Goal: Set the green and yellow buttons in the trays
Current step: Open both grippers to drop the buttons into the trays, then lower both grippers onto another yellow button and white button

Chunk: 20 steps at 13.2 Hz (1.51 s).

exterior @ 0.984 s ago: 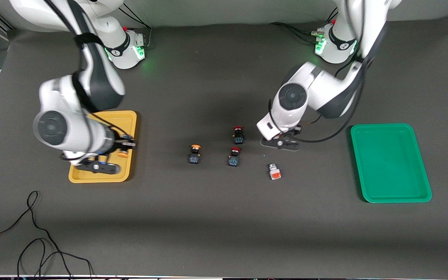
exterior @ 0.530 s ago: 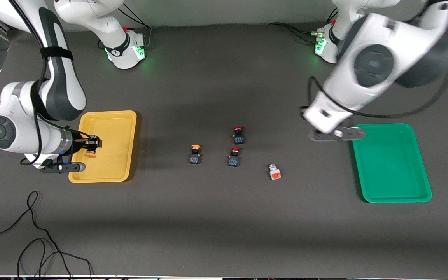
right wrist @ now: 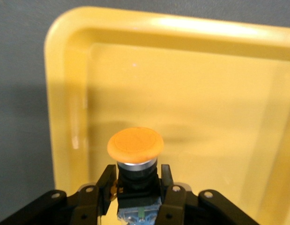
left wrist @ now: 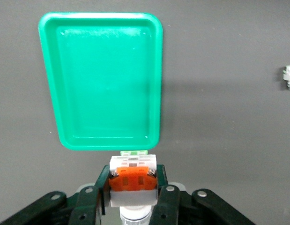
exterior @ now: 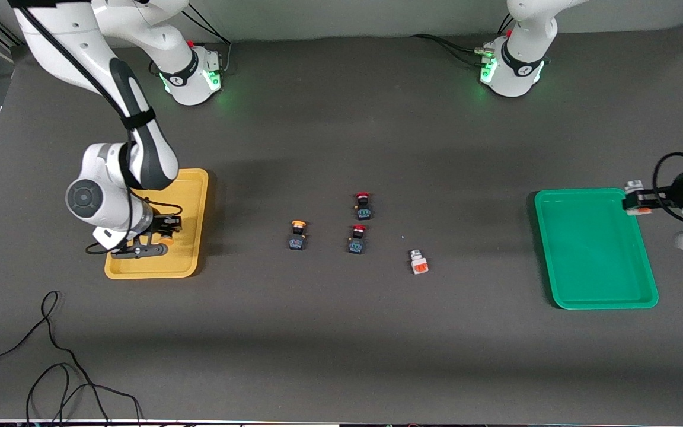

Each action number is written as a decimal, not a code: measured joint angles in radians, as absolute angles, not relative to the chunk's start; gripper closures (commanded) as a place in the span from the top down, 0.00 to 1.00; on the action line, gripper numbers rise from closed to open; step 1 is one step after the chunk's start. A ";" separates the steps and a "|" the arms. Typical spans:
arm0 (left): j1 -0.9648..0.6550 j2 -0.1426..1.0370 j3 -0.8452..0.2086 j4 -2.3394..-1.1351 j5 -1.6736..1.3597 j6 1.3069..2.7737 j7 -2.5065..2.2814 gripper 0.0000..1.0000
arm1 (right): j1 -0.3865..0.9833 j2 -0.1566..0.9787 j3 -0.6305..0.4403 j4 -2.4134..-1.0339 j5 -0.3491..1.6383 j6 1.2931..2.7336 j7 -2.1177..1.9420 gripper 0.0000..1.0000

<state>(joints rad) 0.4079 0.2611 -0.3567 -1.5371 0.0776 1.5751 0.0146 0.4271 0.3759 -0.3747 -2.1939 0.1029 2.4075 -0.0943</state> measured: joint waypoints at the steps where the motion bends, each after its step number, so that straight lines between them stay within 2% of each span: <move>1: 0.409 0.287 -0.358 -1.552 0.097 1.622 0.015 0.00 | 0.427 0.393 -0.374 -2.202 0.103 2.432 -0.097 0.00; 3: 0.408 0.358 -0.359 -1.618 0.130 1.776 0.014 0.00 | 0.427 0.414 -0.373 -2.205 0.103 2.442 -0.101 0.00; 4: 0.408 0.400 -0.355 -1.657 0.144 1.858 0.013 0.00 | 0.427 0.416 -0.372 -2.205 0.103 2.442 -0.101 0.17; 5: 0.408 0.438 -0.350 -1.689 0.155 1.930 0.012 0.00 | 0.427 0.416 -0.371 -2.204 0.103 2.442 -0.102 0.75; 6: 0.408 0.472 -0.346 -1.718 0.173 1.991 0.007 0.00 | 0.428 0.415 -0.371 -2.204 0.103 2.442 -0.102 0.96; 7: 0.408 0.505 -0.340 -1.738 0.186 2.036 0.000 0.00 | 0.428 0.415 -0.371 -2.203 0.105 2.441 -0.102 1.00; 10: 0.408 0.590 -0.317 -1.754 0.193 2.096 -0.018 0.01 | 0.428 0.403 -0.370 -2.193 0.153 2.403 -0.103 1.00; 12: 0.400 0.613 -0.316 -1.754 0.210 2.096 -0.053 0.40 | 0.429 0.374 -0.370 -2.165 0.166 2.326 -0.103 1.00; 13: 0.392 0.619 -0.316 -1.754 0.235 2.097 -0.089 0.96 | 0.430 0.351 -0.370 -2.141 0.171 2.265 -0.103 1.00; 14: 0.383 0.624 -0.316 -1.754 0.251 2.098 -0.124 1.00 | 0.430 0.322 -0.370 -2.114 0.175 2.201 -0.099 1.00; 17: 0.375 0.630 -0.314 -1.751 0.259 2.101 -0.156 1.00 | 0.430 0.241 -0.370 -2.012 0.178 2.007 -0.029 1.00; 20: 0.378 0.599 -0.311 -1.696 0.259 2.045 -0.156 1.00 | 0.467 0.227 -0.368 -1.873 0.245 1.867 0.072 1.00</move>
<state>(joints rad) 0.3777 0.5990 -0.3113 -1.6956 0.2590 2.0450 -0.1559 0.4669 0.2265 -0.3676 -1.8729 0.2447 1.8672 0.0717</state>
